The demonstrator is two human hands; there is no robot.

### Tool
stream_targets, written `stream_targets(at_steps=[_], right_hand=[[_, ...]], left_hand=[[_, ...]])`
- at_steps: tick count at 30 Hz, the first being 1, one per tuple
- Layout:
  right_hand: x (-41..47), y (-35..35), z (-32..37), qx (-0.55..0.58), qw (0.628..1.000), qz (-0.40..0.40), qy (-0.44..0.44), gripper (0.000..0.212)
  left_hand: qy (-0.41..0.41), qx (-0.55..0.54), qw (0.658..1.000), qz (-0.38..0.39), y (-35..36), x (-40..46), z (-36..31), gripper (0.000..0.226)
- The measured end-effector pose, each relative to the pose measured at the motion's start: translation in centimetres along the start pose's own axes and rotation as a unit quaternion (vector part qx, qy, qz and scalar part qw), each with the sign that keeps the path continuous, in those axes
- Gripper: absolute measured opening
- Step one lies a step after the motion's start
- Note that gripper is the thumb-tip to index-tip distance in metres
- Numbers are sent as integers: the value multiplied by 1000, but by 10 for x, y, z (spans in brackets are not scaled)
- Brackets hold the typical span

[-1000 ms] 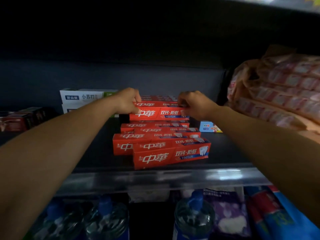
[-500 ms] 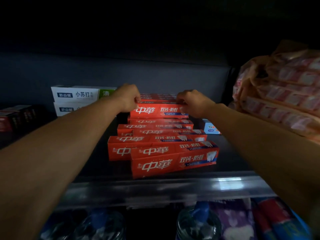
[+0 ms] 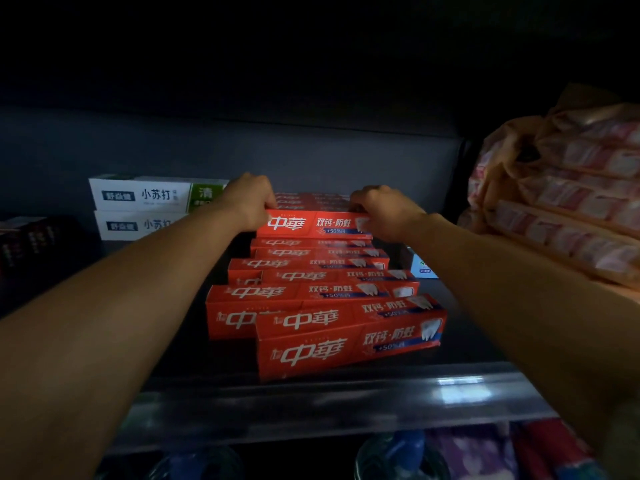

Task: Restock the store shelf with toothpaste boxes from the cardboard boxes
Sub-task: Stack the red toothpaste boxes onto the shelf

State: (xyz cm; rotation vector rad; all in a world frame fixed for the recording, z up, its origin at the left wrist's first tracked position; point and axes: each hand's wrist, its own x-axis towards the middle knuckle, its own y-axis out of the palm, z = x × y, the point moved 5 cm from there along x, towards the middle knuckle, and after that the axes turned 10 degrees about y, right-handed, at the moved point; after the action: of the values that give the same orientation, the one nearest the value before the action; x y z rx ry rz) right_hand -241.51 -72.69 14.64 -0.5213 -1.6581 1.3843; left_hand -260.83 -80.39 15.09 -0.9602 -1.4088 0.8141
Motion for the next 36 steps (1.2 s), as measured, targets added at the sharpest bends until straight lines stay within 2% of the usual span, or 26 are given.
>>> stream_targets(at_steps=[8,11,20,28,32,36], right_hand=[[-5,-8,10,-55,998,1,-3,38],[-13,-20,18,-56,998,-10,-6,46],[-74,-60,51,-74,994,-57,-47,45],[-184,-98,71,-66,993,-66,-68,40],[-248,-87,78,-53,995,-23,-80,50],[-300,-45,80,-54,993,39,-98,50]], left_hand=[[1,13,999,41,-8,-6,-11,17],[11,4,999,35,-26,-12,-20,14],[57,12,998,38,-65,-66,-75,24],[71,40,995,51,-105,-163,-134,47],[81,33,991,97,-90,-218,-153,46],[95,26,978,181,-39,-267,-159,35]])
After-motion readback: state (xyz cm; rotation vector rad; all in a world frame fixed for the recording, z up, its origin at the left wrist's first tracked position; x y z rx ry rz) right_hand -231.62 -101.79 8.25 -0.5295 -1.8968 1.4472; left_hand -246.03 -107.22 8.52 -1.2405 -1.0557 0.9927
